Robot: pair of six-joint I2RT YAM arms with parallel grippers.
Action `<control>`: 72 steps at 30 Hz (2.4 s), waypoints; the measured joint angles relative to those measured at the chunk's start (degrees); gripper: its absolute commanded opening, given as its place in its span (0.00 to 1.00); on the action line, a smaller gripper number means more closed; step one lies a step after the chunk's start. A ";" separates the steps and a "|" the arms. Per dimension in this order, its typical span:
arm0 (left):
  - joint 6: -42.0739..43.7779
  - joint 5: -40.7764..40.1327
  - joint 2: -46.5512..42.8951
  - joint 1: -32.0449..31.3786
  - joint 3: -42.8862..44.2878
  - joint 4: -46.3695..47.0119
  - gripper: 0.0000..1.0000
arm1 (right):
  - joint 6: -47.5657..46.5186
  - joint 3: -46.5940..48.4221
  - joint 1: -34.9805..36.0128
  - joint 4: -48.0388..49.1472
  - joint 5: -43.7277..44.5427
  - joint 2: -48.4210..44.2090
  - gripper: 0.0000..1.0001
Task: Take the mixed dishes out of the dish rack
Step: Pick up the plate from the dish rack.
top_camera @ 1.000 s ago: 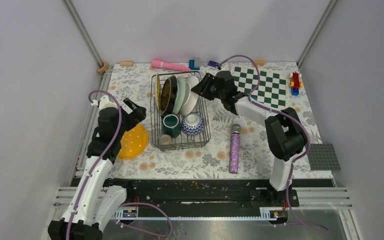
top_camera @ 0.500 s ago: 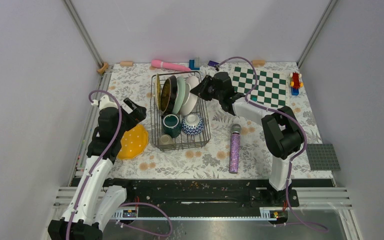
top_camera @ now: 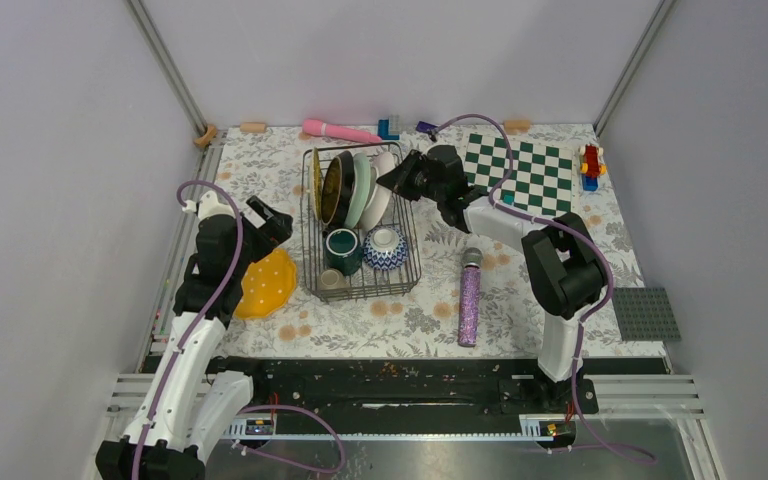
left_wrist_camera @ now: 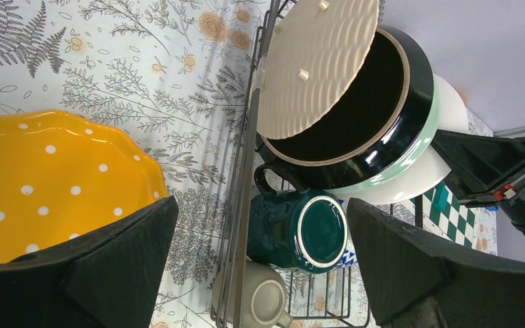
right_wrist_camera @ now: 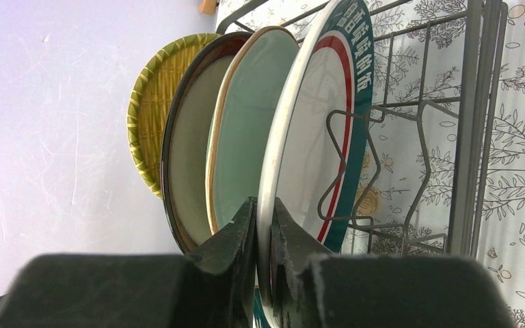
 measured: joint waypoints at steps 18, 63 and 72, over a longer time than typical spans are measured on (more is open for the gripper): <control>-0.04 -0.15 -3.61 0.00 0.00 -0.81 0.99 | -0.90 -2.91 -0.02 5.57 1.38 -6.75 0.00; -14.12 36.94 1.18 -0.02 -0.22 2.95 0.99 | -116.93 -33.79 3.28 -32.15 -33.07 -64.52 0.00; -18.56 45.24 2.75 -0.55 -0.22 3.37 0.95 | -132.02 -34.12 6.97 -42.01 -33.18 -66.42 0.00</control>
